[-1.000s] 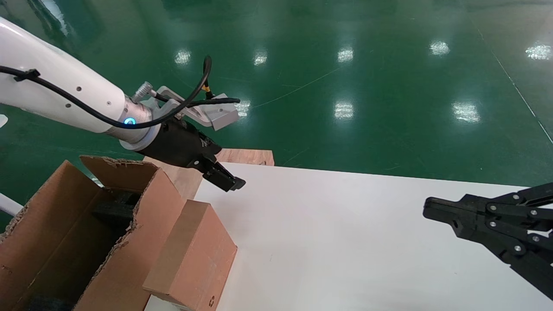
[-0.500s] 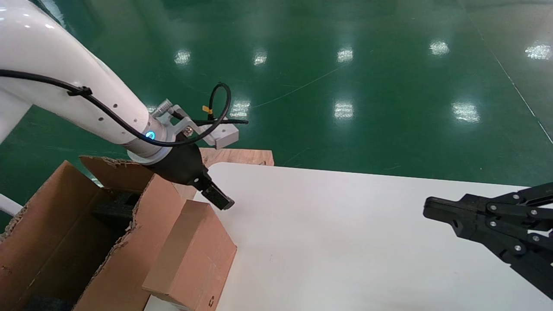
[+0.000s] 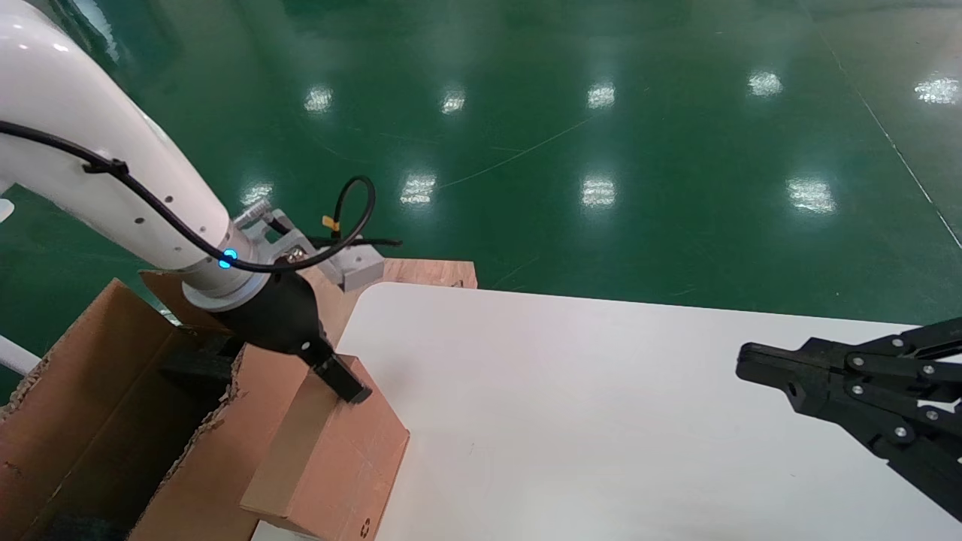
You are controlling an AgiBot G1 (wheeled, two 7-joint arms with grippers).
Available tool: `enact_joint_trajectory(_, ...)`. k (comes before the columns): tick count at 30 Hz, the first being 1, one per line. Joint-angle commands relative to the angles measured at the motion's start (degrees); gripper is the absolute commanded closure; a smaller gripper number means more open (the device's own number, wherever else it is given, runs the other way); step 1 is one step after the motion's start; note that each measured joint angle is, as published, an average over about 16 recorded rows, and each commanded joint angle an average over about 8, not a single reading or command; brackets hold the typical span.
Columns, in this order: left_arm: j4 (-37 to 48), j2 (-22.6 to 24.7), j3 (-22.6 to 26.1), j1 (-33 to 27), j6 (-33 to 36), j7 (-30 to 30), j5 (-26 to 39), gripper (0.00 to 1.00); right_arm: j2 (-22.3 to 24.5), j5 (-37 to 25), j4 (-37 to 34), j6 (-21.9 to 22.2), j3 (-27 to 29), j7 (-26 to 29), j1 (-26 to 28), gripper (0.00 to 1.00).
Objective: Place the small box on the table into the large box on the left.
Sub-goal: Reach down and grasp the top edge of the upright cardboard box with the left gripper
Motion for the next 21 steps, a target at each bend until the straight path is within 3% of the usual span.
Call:
enact_joint_trajectory(1,0.0,-0.5,1.8,-0.7,-0.1,0.0,-2.0,0.0,0.0,0.0,0.0,0.0,0.0,0.0,0.0,1.0)
enact_joint_trajectory(12,-0.1,-1.0,8.8,-4.7,-0.7,1.0,-8.5,0.0,0.0,0.0,0.0,0.0,-0.1,0.0,0.0,1.0)
enact_joint_trajectory(21,-0.1,-0.5,12.6,-6.4,-1.7,0.6,-9.6,0.0,0.0,0.1,0.0,0.0,-0.1,0.0,0.0,1.0)
